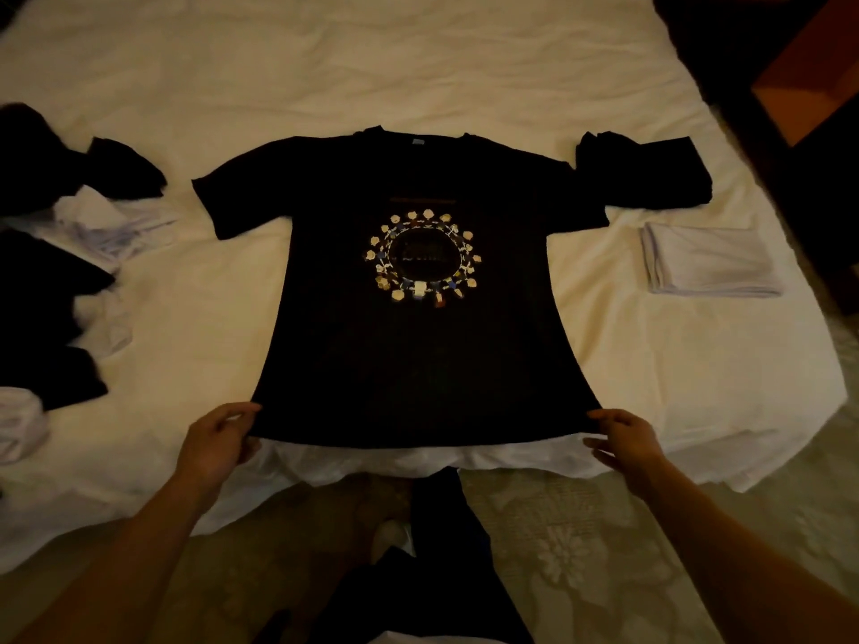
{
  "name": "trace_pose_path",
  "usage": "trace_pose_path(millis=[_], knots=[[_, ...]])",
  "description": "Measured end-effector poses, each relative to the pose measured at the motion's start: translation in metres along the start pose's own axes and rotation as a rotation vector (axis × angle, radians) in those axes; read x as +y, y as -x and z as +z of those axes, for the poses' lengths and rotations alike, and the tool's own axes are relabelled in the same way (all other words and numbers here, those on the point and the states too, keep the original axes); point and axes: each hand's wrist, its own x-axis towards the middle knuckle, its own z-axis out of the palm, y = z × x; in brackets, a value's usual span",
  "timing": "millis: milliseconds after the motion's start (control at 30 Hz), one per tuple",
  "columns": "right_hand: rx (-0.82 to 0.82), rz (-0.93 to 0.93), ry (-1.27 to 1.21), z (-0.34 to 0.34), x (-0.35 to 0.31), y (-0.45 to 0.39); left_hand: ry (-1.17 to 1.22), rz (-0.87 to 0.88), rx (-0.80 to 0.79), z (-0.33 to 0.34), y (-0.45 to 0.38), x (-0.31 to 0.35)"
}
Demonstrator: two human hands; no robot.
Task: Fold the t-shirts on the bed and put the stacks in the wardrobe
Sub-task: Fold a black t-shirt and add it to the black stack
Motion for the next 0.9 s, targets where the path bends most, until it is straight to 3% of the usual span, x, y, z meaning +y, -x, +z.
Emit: trace_pose_path(millis=[167, 367, 667, 900], knots=[[0.028, -0.045, 0.039, 0.000, 0.000, -0.003, -0.054, 0.023, 0.014, -0.001, 0.000, -0.002], [-0.053, 0.061, 0.307, -0.001, 0.004, -0.015, -0.337, -0.044, -0.063, 0.005, -0.004, -0.005], [-0.123, -0.022, 0.451, 0.044, -0.068, -0.032, -0.301, -0.006, -0.093, 0.041, -0.038, 0.067], [-0.261, -0.035, 0.523, 0.109, -0.143, -0.068, -0.257, -0.103, -0.148, 0.061, -0.080, 0.135]])
